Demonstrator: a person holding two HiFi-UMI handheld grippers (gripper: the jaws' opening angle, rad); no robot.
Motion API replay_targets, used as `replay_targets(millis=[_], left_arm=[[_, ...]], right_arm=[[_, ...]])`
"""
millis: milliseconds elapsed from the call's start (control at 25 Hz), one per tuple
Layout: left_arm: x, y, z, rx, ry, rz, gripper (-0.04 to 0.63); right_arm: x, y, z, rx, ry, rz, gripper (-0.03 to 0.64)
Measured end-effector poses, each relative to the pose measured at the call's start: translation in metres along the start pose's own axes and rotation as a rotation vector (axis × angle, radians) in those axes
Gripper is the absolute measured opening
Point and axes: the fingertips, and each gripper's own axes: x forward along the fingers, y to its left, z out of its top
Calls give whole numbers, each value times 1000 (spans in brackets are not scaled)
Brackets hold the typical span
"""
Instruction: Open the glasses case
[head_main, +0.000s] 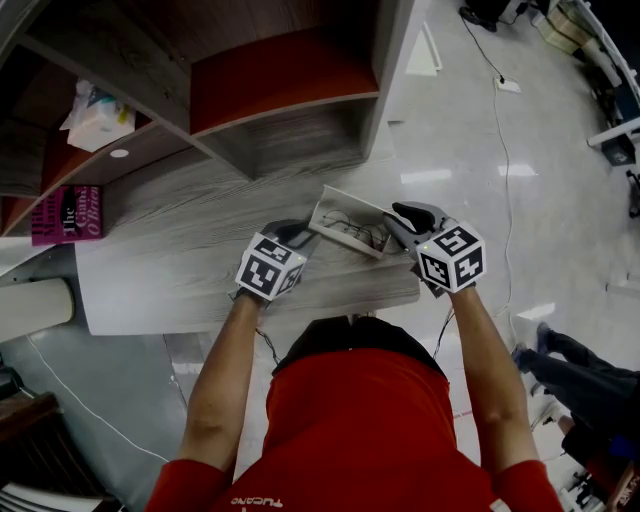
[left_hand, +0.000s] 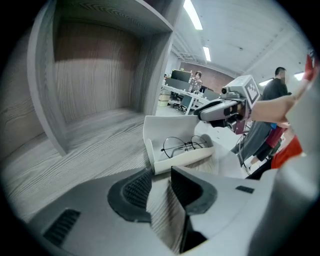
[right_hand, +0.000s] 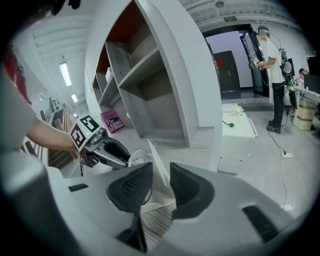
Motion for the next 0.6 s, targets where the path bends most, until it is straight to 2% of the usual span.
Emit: replay_targets(millis=[240,360,480,600], left_arm=[[-9,1,5,-6,-23,2,106],[-21,1,17,-12,-69,16,106],[-42,-3,41,-11,-166,46,106],[-73,-11,77,7,-312,79,106]], right_arm=[[-4,8,11,-11,-26,27,128],[-11,12,25,-27,-57,30,129],[-23,19,47,-53,-123,29,127],[-39,30,74,-70,-220,29,120]])
